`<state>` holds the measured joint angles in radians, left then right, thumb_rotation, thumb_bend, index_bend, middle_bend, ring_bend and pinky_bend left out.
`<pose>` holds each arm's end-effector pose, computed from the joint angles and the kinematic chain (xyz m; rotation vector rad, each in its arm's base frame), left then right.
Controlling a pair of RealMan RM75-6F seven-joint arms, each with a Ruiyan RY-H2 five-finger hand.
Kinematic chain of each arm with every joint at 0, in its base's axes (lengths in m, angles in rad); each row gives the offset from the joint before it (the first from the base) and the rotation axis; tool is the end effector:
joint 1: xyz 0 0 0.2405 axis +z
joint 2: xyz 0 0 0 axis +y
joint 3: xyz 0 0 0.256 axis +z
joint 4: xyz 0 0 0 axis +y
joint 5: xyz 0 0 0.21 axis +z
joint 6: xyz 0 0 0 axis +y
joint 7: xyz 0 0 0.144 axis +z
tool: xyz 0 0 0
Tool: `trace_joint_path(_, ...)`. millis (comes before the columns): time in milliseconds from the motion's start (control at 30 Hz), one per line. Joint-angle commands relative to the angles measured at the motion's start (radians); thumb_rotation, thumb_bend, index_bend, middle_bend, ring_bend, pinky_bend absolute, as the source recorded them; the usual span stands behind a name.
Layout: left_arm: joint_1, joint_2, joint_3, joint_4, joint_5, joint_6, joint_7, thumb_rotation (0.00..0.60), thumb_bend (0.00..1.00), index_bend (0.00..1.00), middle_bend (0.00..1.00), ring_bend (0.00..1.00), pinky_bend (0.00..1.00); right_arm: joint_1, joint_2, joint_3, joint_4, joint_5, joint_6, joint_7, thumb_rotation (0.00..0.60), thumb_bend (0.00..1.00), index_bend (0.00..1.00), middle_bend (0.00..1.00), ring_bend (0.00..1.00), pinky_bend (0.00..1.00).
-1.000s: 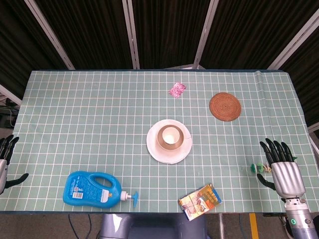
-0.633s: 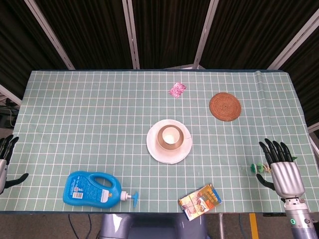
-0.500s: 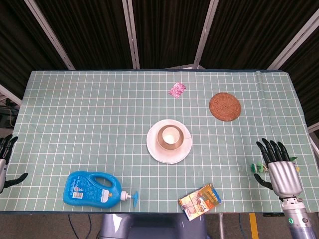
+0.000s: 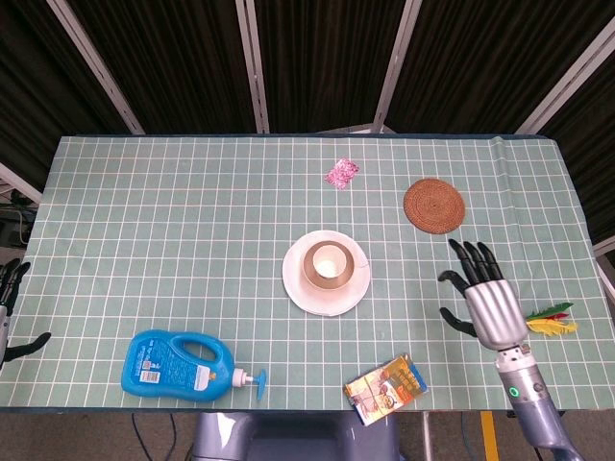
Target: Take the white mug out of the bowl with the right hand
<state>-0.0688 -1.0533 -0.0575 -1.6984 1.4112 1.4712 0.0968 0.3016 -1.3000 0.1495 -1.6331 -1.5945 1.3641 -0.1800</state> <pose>-0.3132 0.1761 0.1757 -1.3345 -0.8988 -0.7919 -0.2218 -0.2522 0.0967 1.6032 -0.7317 1.1274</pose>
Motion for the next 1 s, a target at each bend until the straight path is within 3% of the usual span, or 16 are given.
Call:
trace_joint_path(33,0.001,0.001,0.000,0.001,0.000,0.000,-0.004,0.600,0.00,0.00,0.00,0.00,0.00,0.074,-0.062,0.039,-0.021,0.032,-0.093,-0.014,0.600,0.13,0.33,0.07,0.00,0.00)
trace_joint_path(367,-0.003,0.006,-0.003,0.006,-0.013,-0.013,-0.022,0.600,0.00,0.00,0.00,0.00,0.00,0.231,-0.268,0.111,0.030,0.211,-0.263,-0.187,0.600,0.15,0.39,0.12,0.00,0.00)
trace_joint_path(600,-0.003,0.012,-0.005,0.008,-0.016,-0.019,-0.043,0.600,0.00,0.00,0.00,0.00,0.00,0.307,-0.385,0.131,0.112,0.291,-0.305,-0.231,0.600,0.15,0.43,0.12,0.00,0.00)
trace_joint_path(1000,-0.007,0.020,-0.007,0.017,-0.023,-0.033,-0.076,0.600,0.00,0.00,0.00,0.00,0.00,0.373,-0.465,0.158,0.220,0.358,-0.320,-0.242,0.600,0.20,0.47,0.14,0.00,0.00)
